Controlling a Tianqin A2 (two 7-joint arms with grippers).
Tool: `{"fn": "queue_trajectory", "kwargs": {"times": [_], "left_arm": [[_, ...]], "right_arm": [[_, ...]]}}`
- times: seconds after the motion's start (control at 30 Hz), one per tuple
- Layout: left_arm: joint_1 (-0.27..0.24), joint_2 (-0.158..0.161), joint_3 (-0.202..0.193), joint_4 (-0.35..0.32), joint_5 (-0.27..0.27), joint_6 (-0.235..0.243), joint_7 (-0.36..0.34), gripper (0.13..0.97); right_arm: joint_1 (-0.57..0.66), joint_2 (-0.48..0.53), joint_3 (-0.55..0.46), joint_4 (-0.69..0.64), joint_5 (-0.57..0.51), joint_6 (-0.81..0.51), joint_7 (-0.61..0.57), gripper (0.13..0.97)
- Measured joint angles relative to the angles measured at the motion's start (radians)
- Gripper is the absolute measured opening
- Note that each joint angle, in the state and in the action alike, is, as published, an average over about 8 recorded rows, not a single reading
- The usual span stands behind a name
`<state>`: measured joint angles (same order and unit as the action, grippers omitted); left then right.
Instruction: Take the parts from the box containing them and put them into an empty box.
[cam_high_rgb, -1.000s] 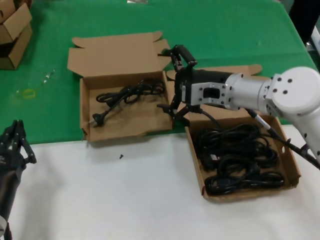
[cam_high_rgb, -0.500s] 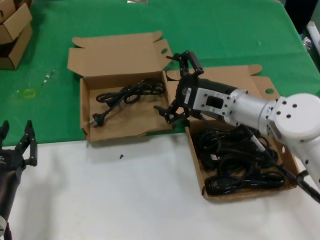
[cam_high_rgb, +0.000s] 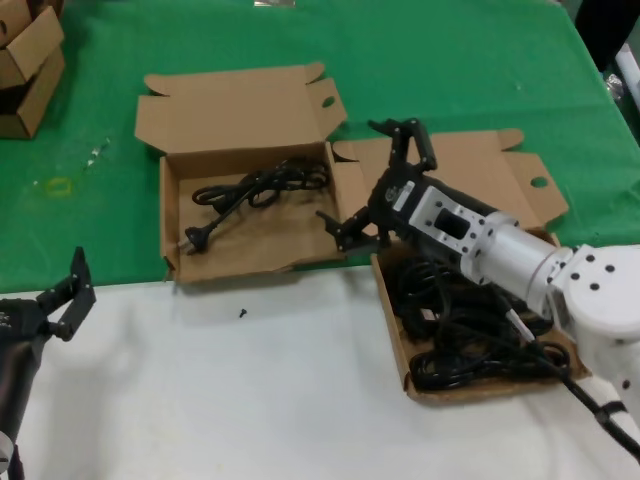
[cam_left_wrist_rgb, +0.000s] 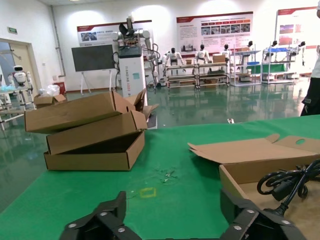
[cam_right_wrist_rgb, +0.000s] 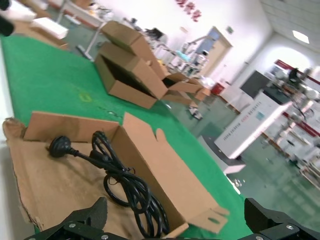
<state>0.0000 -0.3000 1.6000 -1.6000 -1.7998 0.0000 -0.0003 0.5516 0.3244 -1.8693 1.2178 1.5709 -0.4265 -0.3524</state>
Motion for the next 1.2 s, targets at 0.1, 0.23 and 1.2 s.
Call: {"fn": "queue_trajectory", "kwargs": {"times": [0.1, 0.23, 1.2], "left_arm": [[0.0, 0.0, 0.0, 0.0, 0.0, 0.0, 0.0, 0.607], [0.0, 0.0, 0.0, 0.0, 0.0, 0.0, 0.0, 0.654], [0.0, 0.0, 0.0, 0.0, 0.0, 0.0, 0.0, 0.965]], "right_arm": [[-0.035, -0.002, 0.017, 0.024, 0.015, 0.027, 0.022, 0.966], [-0.081, -0.004, 0.04, 0.057, 0.034, 0.063, 0.052, 0.966], [-0.418, -0.019, 0.204, 0.29, 0.174, 0.323, 0.267, 0.966]]}}
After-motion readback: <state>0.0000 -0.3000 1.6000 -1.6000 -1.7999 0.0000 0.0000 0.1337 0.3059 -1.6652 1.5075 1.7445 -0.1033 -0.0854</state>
